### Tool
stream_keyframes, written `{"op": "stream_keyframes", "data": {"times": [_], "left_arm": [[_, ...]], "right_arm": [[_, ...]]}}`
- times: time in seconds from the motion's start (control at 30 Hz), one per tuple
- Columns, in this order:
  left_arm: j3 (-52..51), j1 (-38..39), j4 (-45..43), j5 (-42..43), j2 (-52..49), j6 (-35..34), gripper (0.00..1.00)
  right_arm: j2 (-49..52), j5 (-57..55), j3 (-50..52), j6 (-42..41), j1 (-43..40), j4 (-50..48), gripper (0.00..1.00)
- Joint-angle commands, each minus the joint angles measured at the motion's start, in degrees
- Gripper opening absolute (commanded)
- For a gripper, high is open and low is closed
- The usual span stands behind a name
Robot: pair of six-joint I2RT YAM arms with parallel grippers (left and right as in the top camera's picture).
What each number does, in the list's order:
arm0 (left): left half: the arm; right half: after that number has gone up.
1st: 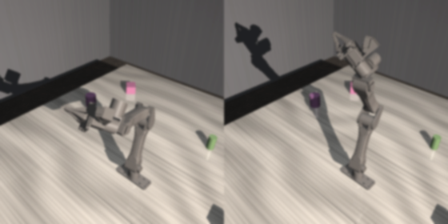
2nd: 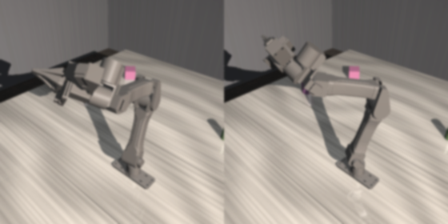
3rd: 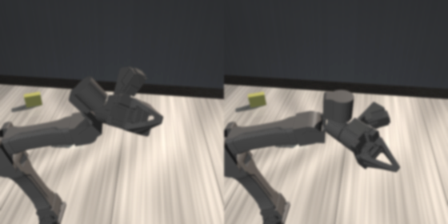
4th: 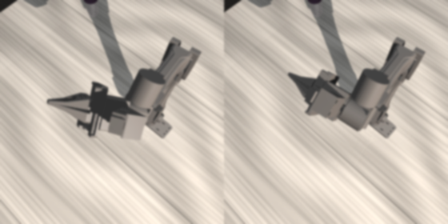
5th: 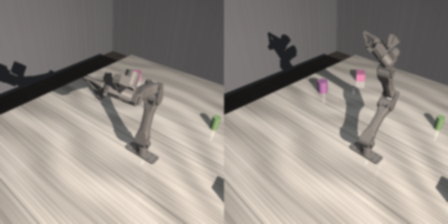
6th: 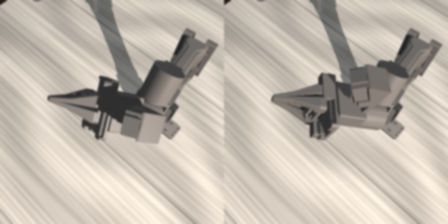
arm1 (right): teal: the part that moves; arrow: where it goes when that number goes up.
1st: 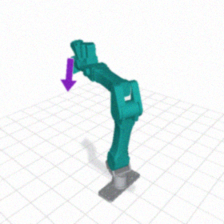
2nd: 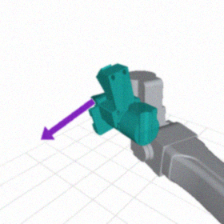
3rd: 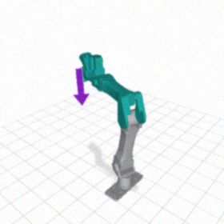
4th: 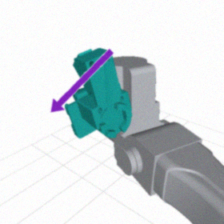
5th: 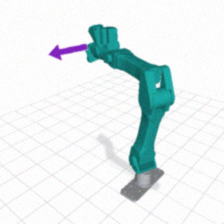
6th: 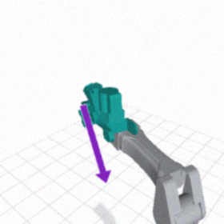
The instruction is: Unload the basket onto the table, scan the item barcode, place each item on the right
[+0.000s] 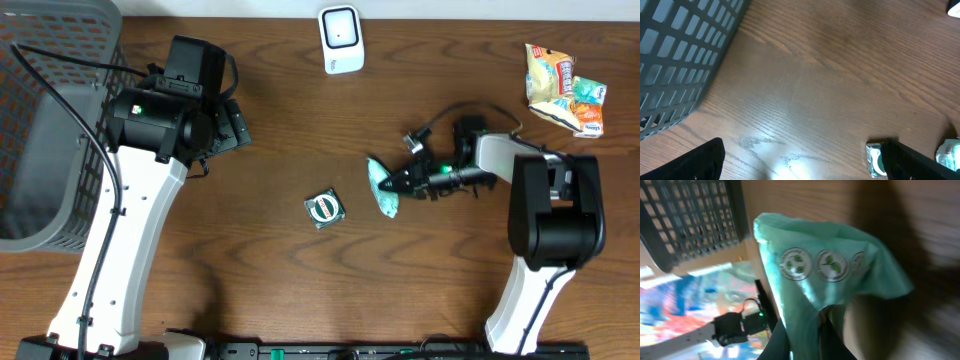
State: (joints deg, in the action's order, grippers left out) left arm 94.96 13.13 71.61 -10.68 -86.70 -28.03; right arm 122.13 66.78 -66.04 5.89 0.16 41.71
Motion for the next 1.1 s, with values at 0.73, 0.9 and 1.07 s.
{"op": "stream_keyframes", "data": {"times": [0.73,0.9,1.07], "left_arm": [[0.48,-0.20,0.17,-0.72,-0.15,0.57,0.98],[0.48,-0.20,0.17,-0.72,-0.15,0.57,0.98],[0.48,-0.20,0.17,-0.72,-0.15,0.57,0.98]], "right_arm": [[-5.64,-29.38,-16.61,3.43,-7.48,23.41,0.41],[-5.64,-41.90,-16.61,-1.70,-3.80,23.19,0.38],[-5.62,-50.25,-16.50,-5.53,-1.68,23.69,0.25]]}}
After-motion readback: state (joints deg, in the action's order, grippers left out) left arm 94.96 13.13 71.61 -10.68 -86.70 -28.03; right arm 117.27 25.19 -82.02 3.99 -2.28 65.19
